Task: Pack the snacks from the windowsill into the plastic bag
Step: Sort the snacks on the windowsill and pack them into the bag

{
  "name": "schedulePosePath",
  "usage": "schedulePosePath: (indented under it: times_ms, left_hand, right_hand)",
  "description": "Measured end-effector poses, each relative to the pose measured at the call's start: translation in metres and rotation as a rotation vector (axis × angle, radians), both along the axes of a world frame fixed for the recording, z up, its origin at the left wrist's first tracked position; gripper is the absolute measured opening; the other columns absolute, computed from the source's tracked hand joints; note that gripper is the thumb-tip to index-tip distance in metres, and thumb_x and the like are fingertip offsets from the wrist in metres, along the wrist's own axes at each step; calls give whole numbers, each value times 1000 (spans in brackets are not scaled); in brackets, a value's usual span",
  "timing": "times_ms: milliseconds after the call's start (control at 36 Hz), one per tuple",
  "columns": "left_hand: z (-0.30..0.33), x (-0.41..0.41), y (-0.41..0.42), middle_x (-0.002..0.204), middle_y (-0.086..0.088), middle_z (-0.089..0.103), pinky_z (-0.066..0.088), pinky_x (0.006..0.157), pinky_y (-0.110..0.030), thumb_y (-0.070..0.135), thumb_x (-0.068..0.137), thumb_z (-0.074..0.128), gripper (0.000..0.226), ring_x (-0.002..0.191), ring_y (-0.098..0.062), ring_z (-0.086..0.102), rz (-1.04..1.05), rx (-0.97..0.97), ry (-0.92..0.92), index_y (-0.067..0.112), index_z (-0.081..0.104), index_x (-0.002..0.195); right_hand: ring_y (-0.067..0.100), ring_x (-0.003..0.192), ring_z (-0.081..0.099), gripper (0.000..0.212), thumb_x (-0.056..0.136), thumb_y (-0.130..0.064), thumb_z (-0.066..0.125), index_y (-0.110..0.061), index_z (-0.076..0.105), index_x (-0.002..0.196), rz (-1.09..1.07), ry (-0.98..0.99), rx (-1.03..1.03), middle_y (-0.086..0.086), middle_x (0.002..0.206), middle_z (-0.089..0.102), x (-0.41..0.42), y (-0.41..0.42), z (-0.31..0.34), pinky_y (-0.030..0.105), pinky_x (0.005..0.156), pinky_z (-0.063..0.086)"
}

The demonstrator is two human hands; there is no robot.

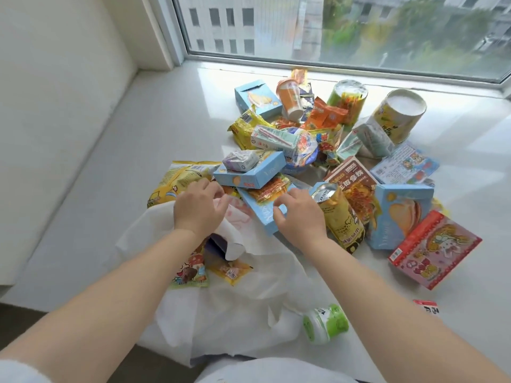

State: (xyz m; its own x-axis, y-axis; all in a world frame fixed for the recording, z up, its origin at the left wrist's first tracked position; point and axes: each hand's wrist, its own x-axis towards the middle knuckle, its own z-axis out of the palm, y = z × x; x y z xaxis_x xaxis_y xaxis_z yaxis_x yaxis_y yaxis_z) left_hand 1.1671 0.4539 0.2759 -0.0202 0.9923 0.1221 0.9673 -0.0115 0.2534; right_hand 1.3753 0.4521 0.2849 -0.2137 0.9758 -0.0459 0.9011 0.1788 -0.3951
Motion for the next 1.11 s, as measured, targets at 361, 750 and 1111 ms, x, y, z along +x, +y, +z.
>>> schedulePosePath:
  times_ms: [361, 750, 1111]
  left_hand:
    - [-24, -1, 65, 134, -3, 43, 42, 94, -37, 31, 92, 51, 45, 124, -22, 41, 43, -267, -198, 18, 42, 135]
    - [-43, -7, 175, 155, 2, 25, 19, 116, -41, 17, 80, 57, 83, 143, -21, 15, -450, -578, 27, 30, 15, 149]
    - [-61, -29, 170, 102, -6, 55, 39, 69, -31, 47, 78, 66, 43, 89, -24, 52, 137, -498, -460, 14, 53, 101]
  right_hand:
    - [26, 127, 35, 53, 85, -37, 52, -16, 40, 132, -91, -286, -220, 7, 135, 41, -42, 60, -39, 37, 103, 31]
    - [24, 118, 38, 29, 93, -18, 48, -24, 66, 116, -80, -160, -150, -2, 124, 53, -13, 80, -46, 35, 95, 29]
    - [37, 114, 55, 10, 71, -31, 78, -22, 74, 69, 276, -117, -5, 9, 123, 62, -4, 88, -20, 46, 81, 51]
